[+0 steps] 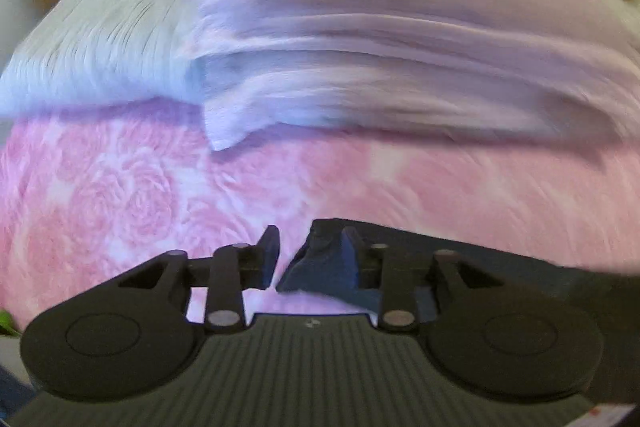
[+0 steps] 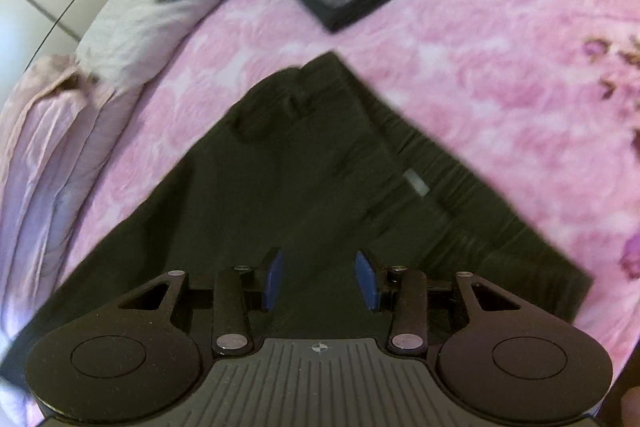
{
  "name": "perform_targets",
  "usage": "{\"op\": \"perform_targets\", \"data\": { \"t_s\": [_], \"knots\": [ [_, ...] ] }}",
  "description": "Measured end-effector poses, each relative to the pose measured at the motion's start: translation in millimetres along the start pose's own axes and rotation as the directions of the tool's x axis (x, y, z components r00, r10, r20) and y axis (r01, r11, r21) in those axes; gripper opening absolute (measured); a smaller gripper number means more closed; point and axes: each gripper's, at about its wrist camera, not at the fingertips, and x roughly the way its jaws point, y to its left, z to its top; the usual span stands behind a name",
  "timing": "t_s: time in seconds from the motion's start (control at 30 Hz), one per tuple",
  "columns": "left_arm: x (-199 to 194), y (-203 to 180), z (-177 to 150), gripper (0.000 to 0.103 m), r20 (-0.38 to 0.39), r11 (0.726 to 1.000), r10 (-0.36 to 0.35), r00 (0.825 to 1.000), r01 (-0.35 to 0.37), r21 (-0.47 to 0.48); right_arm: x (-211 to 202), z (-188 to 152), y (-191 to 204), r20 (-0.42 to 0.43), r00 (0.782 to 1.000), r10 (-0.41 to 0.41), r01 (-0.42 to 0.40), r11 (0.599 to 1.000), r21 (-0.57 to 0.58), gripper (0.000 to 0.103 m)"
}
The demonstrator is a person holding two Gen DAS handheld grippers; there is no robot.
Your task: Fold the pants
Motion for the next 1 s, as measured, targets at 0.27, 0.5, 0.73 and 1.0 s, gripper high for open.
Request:
{"op": "perform_targets", "data": {
  "t_s": [0.27, 0.5, 0.73, 1.0],
  "knots": [
    [88.9, 42.9, -97.4, 0.045, -0.033, 0.911, -0.195, 0.98, 0.168, -0.377, 5.5, -13.8, -18.2, -0.027, 0.997, -0.075, 0.076, 0.997, 0.026, 0.038],
    [148.7, 43.5, -116.1, 0.038, 0.125, 0.787, -0.232, 0.965, 0.262, -0.559, 5.2, -22.8, -19.0, -0.037, 0.993, -0.111, 0.111, 0.994, 0.002, 0.038],
    [143.9, 14.3, -101.8, 0.007, 0.225, 0.931, -0.11, 0.968, 0.18, -0.318, 3.5, -26.6, -24.0, -0.034, 0.99, -0.136, 0.136, 0.991, 0.009, 0.038],
    [156.0, 1.6, -114.8, 0.02, 0.197, 0.991, 0.051, 0.979, -0.026, -0.128, 10.9, -6.6, -32.0, 0.037, 0.992, -0.121, 0.124, 0.987, -0.104, 0.038]
  ]
}}
